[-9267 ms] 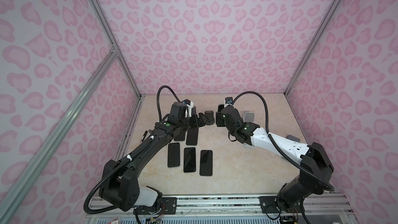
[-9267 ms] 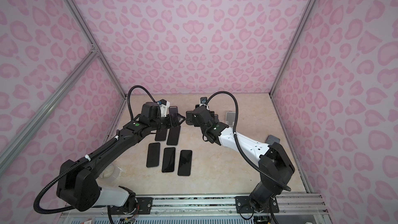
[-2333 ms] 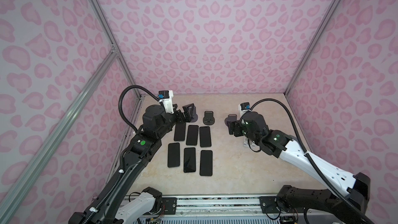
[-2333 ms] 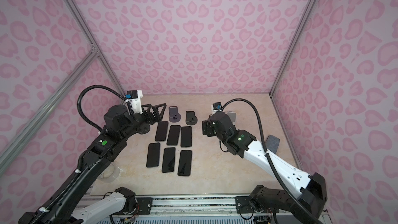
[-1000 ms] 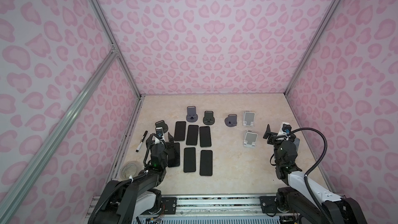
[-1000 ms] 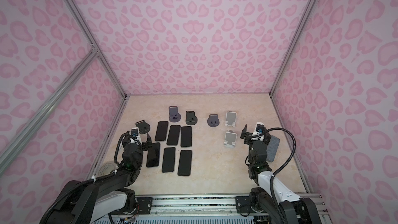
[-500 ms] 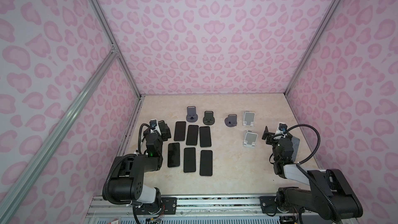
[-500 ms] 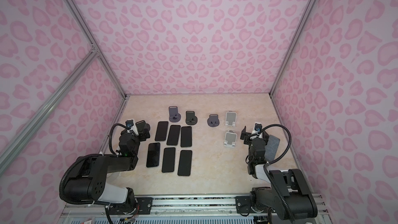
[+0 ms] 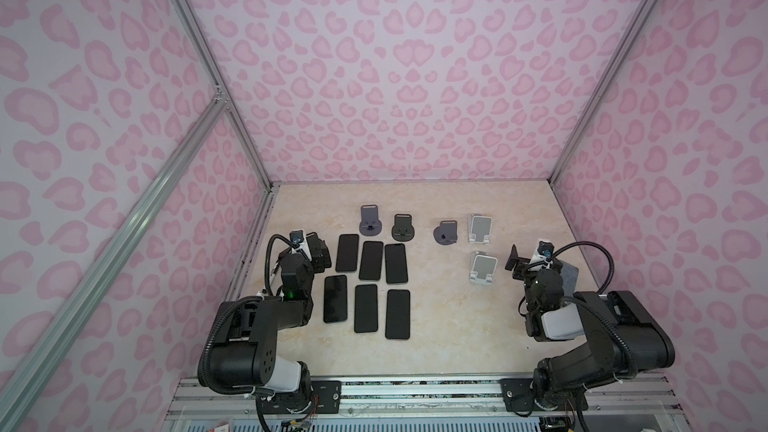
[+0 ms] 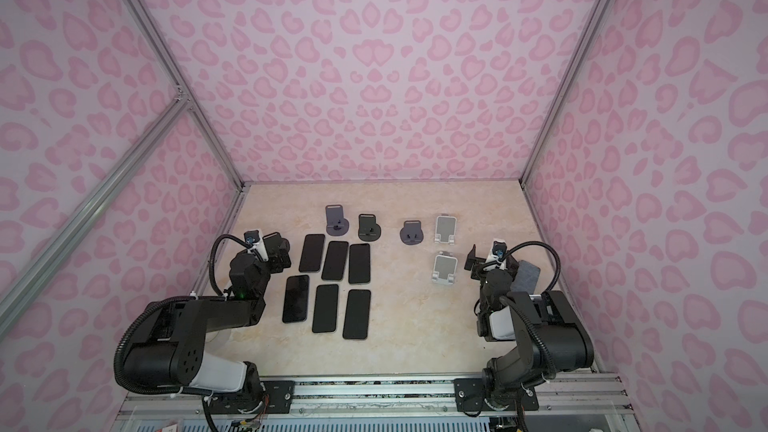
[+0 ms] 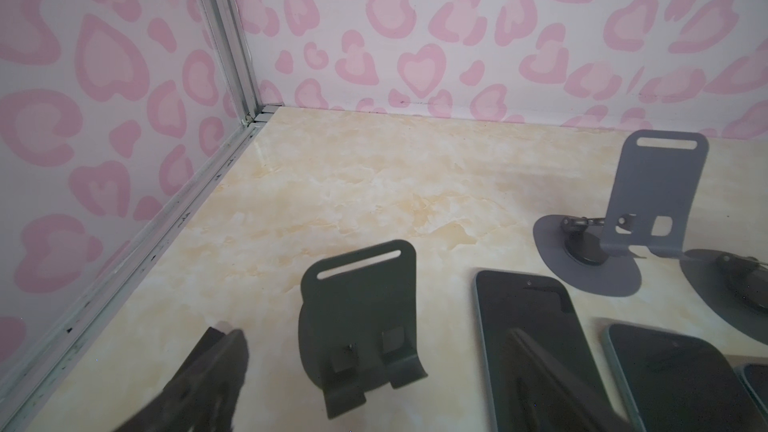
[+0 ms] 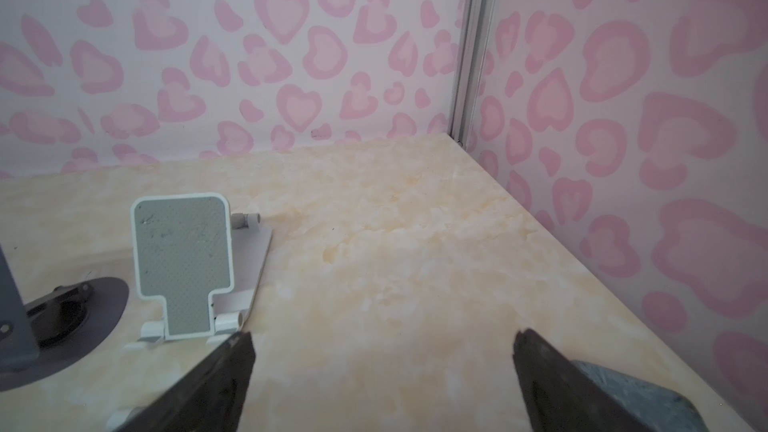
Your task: Remove the phone from the phone stand
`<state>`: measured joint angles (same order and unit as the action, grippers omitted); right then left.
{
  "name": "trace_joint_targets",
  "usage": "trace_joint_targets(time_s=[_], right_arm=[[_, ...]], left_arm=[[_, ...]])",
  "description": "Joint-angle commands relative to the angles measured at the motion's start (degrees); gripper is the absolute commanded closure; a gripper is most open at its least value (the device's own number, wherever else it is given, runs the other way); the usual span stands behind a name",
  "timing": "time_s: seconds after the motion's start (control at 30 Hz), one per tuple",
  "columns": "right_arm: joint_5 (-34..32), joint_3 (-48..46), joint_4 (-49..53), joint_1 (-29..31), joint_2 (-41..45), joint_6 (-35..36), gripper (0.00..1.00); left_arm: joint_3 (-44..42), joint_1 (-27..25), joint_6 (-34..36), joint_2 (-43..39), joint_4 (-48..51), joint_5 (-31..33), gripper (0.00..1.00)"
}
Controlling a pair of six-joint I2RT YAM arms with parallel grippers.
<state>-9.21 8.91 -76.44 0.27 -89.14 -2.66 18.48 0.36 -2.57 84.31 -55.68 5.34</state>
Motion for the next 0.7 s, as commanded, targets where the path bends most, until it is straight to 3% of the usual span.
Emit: trace_joint_targets(time_s=[0.0, 0.07, 0.13, 0.67], right_arm=[[-2.5, 0.8, -1.7, -0.3, -1.5, -2.2, 0.0], [-3.3, 3.8, 8.4, -0.5, 1.1, -3.5, 0.0], [-2.1, 5.9, 11.4, -0.6, 0.6, -2.6, 0.0], [-4.4, 8.2, 13.5, 1.3, -0.8, -0.5, 0.0]], left_arm=[[0.5, 0.1, 0.0, 0.2, -0.6, -0.5, 0.02], [0.4, 0.1, -0.2, 0.2, -0.6, -0.5, 0.02], [0.5, 0.1, -0.1, 0.2, -0.6, -0.5, 0.02], [0.4, 0.2, -0.1, 0.2, -0.6, -0.5, 0.02]])
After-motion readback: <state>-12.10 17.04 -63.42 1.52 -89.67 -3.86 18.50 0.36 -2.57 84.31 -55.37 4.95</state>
